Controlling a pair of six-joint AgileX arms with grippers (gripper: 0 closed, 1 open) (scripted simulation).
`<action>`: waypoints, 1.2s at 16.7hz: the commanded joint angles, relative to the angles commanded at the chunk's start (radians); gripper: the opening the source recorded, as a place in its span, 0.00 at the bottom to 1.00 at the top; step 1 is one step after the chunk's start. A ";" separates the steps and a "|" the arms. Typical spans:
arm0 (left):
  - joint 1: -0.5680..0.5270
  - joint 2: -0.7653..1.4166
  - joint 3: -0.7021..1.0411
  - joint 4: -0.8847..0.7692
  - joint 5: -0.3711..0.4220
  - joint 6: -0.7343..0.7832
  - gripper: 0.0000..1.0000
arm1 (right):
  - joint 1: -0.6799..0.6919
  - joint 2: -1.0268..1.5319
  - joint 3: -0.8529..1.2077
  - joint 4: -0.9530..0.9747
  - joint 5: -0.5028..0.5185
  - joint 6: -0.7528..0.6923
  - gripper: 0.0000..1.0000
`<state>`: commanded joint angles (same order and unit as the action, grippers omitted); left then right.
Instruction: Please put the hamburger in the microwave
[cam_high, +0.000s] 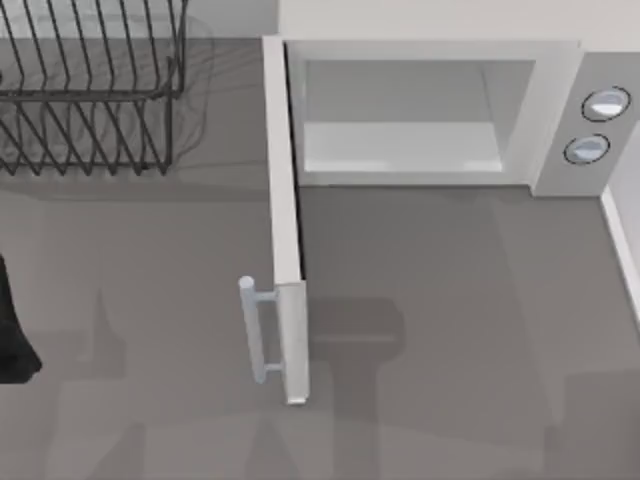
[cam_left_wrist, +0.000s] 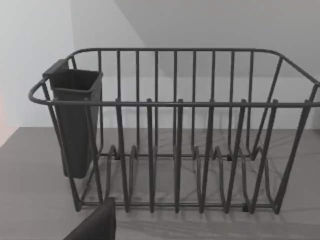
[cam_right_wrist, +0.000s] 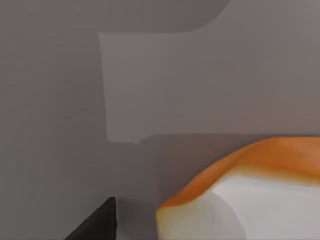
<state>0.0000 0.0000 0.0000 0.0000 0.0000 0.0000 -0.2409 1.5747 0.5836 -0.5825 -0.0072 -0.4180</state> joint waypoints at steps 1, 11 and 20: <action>0.000 0.000 0.000 0.000 0.000 0.000 1.00 | 0.000 0.000 0.000 0.000 0.000 0.000 0.00; 0.000 0.000 0.000 0.000 0.000 0.000 1.00 | -0.007 -0.087 0.075 -0.129 -0.005 -0.007 0.00; 0.000 0.000 0.000 0.000 0.000 0.000 1.00 | -0.009 -0.239 0.320 -0.539 -0.004 -0.014 0.00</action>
<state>0.0000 0.0000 0.0000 0.0000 0.0000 0.0000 -0.2503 1.3356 0.9039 -1.1212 -0.0115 -0.4316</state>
